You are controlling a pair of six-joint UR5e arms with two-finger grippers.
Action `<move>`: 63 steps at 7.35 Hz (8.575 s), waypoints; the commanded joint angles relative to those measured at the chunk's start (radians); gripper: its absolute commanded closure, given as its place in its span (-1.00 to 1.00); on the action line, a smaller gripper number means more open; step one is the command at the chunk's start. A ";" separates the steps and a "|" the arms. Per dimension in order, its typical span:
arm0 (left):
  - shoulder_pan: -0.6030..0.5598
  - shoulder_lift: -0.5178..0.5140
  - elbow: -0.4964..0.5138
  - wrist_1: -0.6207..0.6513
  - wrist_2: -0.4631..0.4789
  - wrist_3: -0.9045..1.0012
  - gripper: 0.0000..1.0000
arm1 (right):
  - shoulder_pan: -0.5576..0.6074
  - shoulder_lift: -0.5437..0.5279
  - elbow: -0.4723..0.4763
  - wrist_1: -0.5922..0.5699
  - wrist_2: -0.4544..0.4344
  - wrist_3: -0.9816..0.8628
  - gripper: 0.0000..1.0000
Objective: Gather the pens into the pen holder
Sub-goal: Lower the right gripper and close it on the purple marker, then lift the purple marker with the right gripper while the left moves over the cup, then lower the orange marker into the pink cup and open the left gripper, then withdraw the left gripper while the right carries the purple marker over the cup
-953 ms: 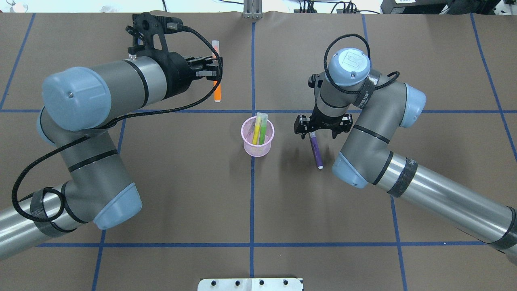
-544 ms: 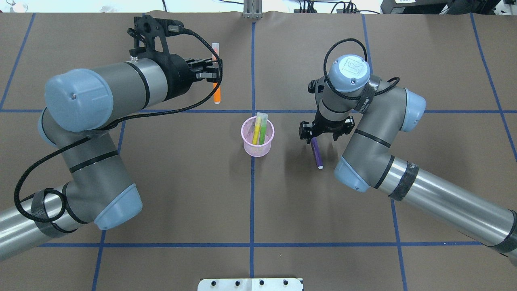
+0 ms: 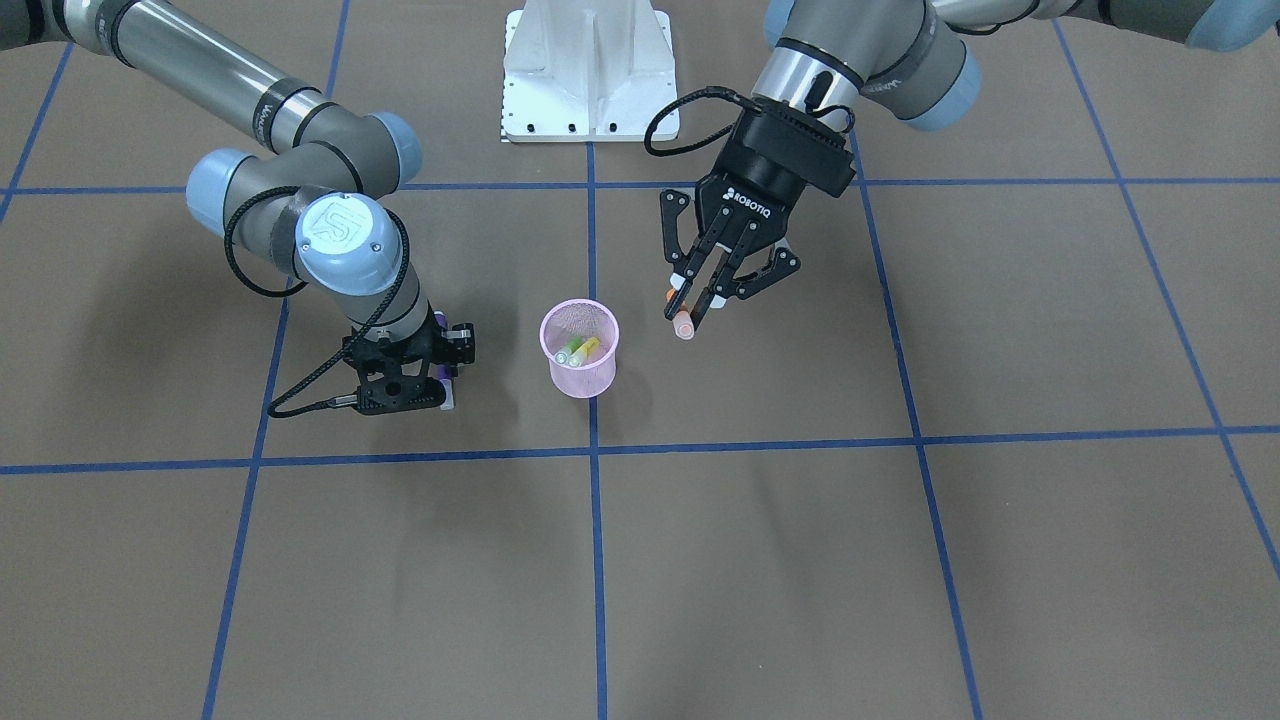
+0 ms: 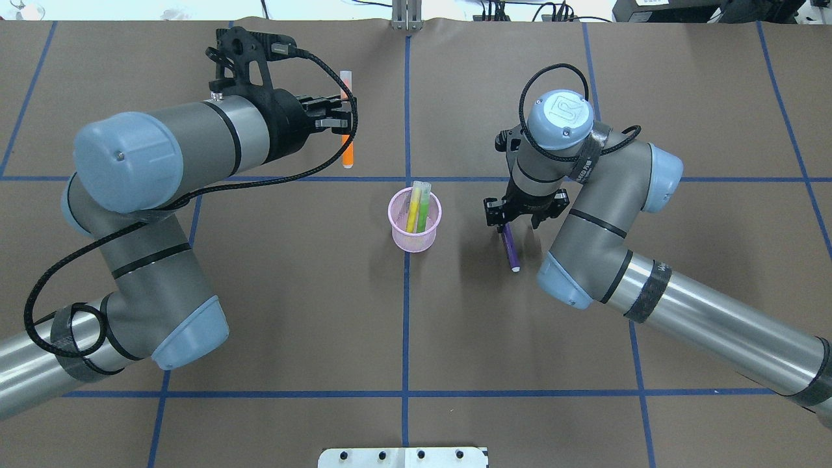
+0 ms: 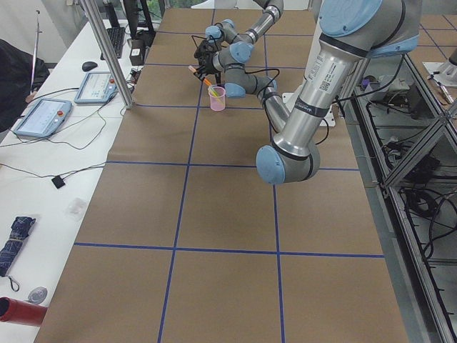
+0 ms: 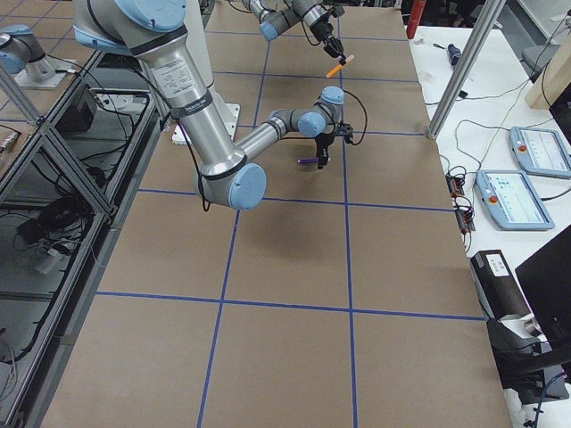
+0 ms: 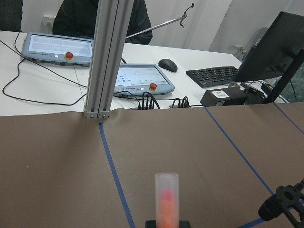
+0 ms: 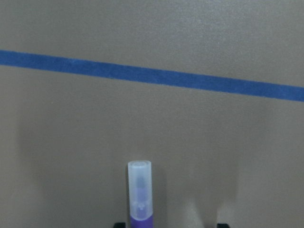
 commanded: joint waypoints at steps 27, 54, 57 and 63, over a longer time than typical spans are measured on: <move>0.000 0.002 0.003 0.000 -0.006 0.003 1.00 | 0.003 0.012 -0.033 0.074 0.032 0.016 1.00; -0.031 -0.115 0.078 0.205 -0.094 -0.081 -0.99 | 0.141 0.011 0.254 0.391 -0.122 0.003 1.00; -0.289 -0.102 0.040 0.484 -0.518 0.047 -0.98 | -0.001 0.015 0.257 0.518 -0.389 0.003 1.00; -0.337 -0.038 0.048 0.563 -0.564 0.170 -0.98 | -0.213 0.009 0.190 0.631 -0.757 0.000 1.00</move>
